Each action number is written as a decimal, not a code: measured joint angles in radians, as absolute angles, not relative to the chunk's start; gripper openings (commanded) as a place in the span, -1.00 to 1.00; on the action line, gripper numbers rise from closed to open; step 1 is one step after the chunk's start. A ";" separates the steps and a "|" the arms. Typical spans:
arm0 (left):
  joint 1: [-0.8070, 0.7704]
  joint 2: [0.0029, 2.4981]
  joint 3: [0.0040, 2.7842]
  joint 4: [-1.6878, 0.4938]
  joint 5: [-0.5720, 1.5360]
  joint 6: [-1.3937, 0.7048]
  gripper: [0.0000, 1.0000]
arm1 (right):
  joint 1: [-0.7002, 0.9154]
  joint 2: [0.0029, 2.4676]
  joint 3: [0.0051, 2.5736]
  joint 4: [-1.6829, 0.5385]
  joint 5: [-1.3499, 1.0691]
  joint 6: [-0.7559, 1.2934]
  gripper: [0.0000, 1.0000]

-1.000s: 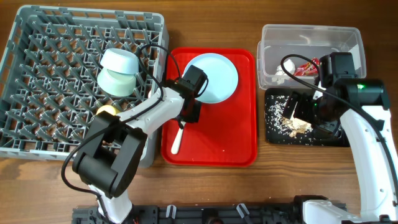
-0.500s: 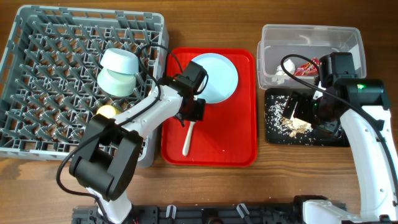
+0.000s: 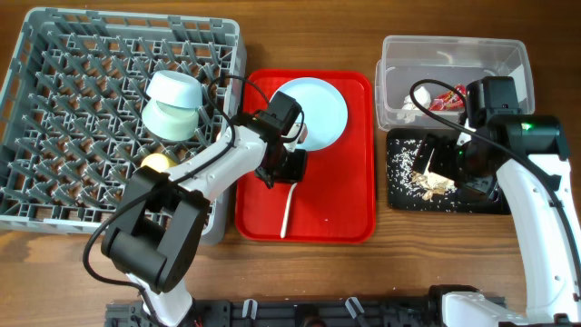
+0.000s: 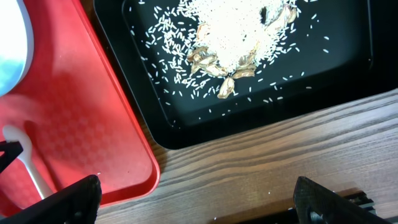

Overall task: Sort waste into correct bins and load items into the dishwasher rack
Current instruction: 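Reach the left gripper back to the red tray and grasp the spoon, then carry the white spoon into the dish rack with the left gripper, then reach the left gripper to the light-blue plate and grip its rim, then lift the plate and stand it upright in the dish rack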

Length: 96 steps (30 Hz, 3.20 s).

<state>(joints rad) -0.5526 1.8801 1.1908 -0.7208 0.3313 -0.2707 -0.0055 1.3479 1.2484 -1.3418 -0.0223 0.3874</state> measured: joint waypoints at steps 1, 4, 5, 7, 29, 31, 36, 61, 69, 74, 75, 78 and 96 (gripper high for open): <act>-0.553 1.880 1.191 -0.721 0.331 -0.271 -0.92 | -0.006 1.348 1.248 -1.343 -0.022 0.387 0.99; -0.553 1.857 1.192 -0.769 0.296 -0.271 -0.92 | -0.006 1.348 1.248 -1.345 -0.022 0.387 0.99; -0.553 1.834 1.196 -0.825 0.275 -0.271 -0.92 | -0.006 1.348 1.248 -1.346 -0.022 0.387 0.99; -0.542 1.738 1.247 -0.918 0.251 -0.271 -0.92 | -0.006 1.348 1.248 -1.346 -0.022 0.387 1.00; -0.168 1.749 1.510 -1.031 0.030 0.062 -0.03 | -0.006 1.348 1.248 -1.347 -0.022 0.379 0.99; -0.168 1.749 1.510 -1.032 0.029 0.062 0.04 | -0.006 1.348 1.248 -1.346 -0.022 0.379 0.99; -0.209 1.684 1.524 -0.980 0.199 -0.002 1.00 | -0.006 1.348 1.248 -1.346 -0.022 0.379 0.99; -0.759 2.160 1.555 -0.649 -0.097 -0.028 -0.92 | -0.006 1.347 1.249 -1.346 -0.022 0.379 1.00; -0.777 2.063 1.544 -0.674 -0.103 -0.028 -0.92 | -0.006 1.347 1.249 -1.346 -0.022 0.379 0.99; -0.738 1.769 1.544 -0.700 -0.075 -0.032 -0.92 | -0.006 1.347 1.250 -1.347 -0.022 0.379 0.99; -0.702 1.715 1.544 -0.716 -0.059 -0.032 -0.92 | -0.006 1.347 1.249 -1.346 -0.022 0.379 0.99; -0.540 1.605 1.544 -0.728 0.103 -0.033 -0.92 | -0.006 1.347 1.250 -1.346 -0.022 0.379 1.00; -0.086 1.640 1.544 -0.853 0.702 -0.040 -0.92 | -0.006 1.347 1.250 -1.350 -0.022 0.376 0.99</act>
